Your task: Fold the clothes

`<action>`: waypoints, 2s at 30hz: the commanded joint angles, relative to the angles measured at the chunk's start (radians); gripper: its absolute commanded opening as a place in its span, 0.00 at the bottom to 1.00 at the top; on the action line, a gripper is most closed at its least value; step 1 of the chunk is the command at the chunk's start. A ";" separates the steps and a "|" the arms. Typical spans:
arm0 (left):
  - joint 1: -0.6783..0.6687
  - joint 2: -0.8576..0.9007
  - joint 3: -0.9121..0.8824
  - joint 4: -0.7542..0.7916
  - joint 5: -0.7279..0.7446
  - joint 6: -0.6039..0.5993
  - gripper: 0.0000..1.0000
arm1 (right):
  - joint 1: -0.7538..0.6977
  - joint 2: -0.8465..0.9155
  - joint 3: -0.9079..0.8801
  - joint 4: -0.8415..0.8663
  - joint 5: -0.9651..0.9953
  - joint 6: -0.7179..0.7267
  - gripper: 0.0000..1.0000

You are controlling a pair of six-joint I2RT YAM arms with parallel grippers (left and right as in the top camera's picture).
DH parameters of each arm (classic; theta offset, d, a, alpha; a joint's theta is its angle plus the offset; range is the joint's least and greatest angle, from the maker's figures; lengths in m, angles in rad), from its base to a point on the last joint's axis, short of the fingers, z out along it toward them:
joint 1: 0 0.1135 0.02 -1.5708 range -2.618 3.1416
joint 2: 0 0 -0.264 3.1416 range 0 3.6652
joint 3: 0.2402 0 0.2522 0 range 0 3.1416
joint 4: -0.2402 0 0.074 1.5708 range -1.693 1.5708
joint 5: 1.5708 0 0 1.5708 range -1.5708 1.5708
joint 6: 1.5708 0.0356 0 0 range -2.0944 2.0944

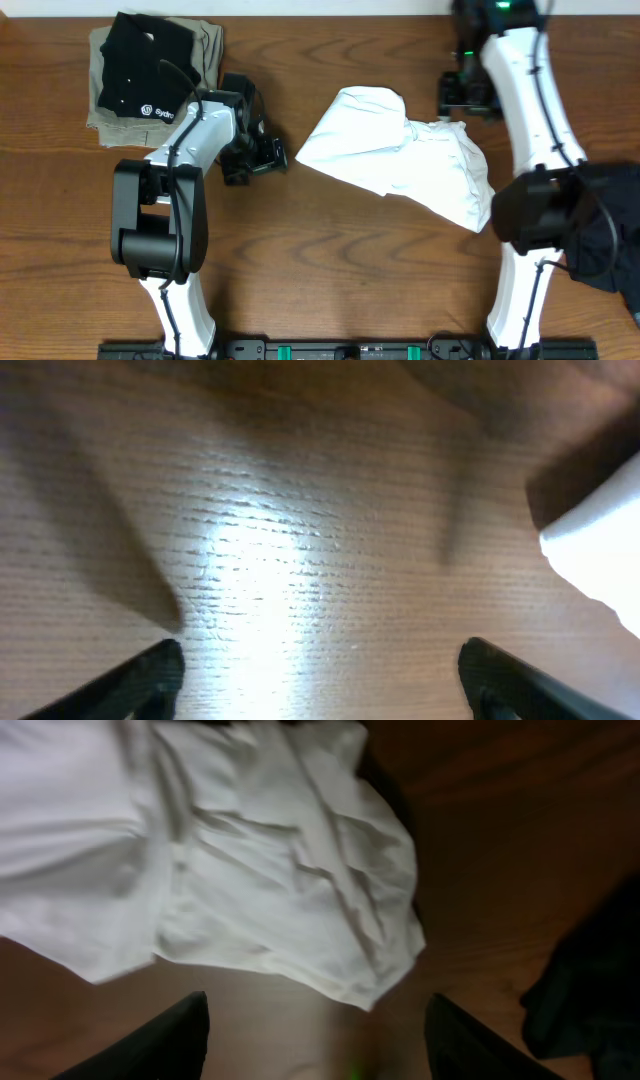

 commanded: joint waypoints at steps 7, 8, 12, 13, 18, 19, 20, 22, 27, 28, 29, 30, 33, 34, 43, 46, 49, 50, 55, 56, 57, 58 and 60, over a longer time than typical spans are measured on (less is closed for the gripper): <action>0.004 -0.020 -0.007 0.003 0.005 0.000 0.96 | -0.135 0.003 -0.263 0.050 -0.092 -0.269 0.65; 0.004 -0.020 -0.007 0.008 0.005 0.000 0.96 | -0.142 0.003 -0.289 0.076 -0.092 -0.271 0.65; 0.004 -0.020 -0.007 0.016 0.005 0.000 0.96 | -0.142 0.003 -0.374 0.180 -0.104 -0.311 0.66; 0.004 -0.020 -0.007 0.014 0.005 0.000 0.96 | -0.137 0.003 -0.393 0.200 -0.109 -0.325 0.66; 0.004 -0.020 -0.007 0.016 0.005 0.000 0.96 | -0.112 0.003 -0.505 0.317 -0.111 -0.341 0.67; 0.004 -0.020 -0.007 0.016 0.005 0.000 0.96 | -0.108 0.003 -0.528 0.340 -0.111 -0.341 0.67; 0.004 -0.020 -0.007 0.016 0.005 0.000 0.96 | -0.105 0.003 -0.558 0.370 -0.108 -0.341 0.68; 0.004 -0.020 -0.007 0.015 0.005 0.000 0.96 | -0.105 0.003 -0.600 0.410 -0.111 -0.341 0.68; 0.004 -0.020 -0.007 0.015 0.005 0.000 0.96 | -0.105 0.003 -0.658 0.463 -0.116 -0.336 0.68; 0.004 -0.020 -0.007 0.015 0.005 0.000 0.96 | -0.105 0.003 -0.660 0.464 -0.120 -0.336 0.66; 0.004 -0.020 -0.007 0.015 0.005 0.000 0.96 | -0.105 0.003 -0.660 0.465 -0.127 -0.333 0.65; 0.004 -0.020 -0.007 0.015 0.005 0.000 0.96 | -0.105 0.003 -0.660 0.469 -0.142 -0.332 0.62; 0.004 -0.020 -0.007 0.014 0.005 0.000 0.96 | -0.105 0.003 -0.660 0.481 -0.183 -0.322 0.38; 0.004 -0.020 -0.007 0.014 0.005 0.000 0.96 | -0.105 0.003 -0.660 0.486 -0.196 -0.316 0.23; 0.004 -0.020 -0.007 0.014 0.005 0.000 0.96 | -0.106 -0.005 -0.595 0.467 -0.203 -0.206 0.01; 0.004 -0.020 -0.007 0.013 0.005 0.000 0.96 | -0.114 -0.017 -0.538 0.425 -0.198 -0.204 0.01; 0.004 -0.020 -0.007 0.010 0.005 0.000 0.96 | -0.134 -0.029 -0.466 0.380 -0.158 -0.164 0.01; 0.004 -0.020 -0.007 0.008 0.005 0.000 0.96 | -0.144 -0.034 -0.440 0.364 -0.145 -0.161 0.01; 0.004 -0.020 -0.007 0.008 0.005 0.000 0.96 | -0.186 -0.053 -0.338 0.289 -0.077 -0.161 0.01; 0.004 -0.020 -0.007 0.008 0.005 0.000 0.96 | -0.192 -0.055 -0.325 0.278 -0.056 -0.160 0.01; 0.004 -0.020 -0.007 0.008 0.005 0.000 0.96 | -0.197 -0.055 -0.313 0.267 -0.032 -0.161 0.01; 0.004 -0.020 -0.007 0.008 0.005 0.000 0.96 | -0.200 -0.055 -0.305 0.260 -0.011 -0.161 0.01; 0.004 -0.020 -0.007 0.008 0.005 0.000 0.96 | -0.203 -0.055 -0.296 0.253 0.053 -0.160 0.01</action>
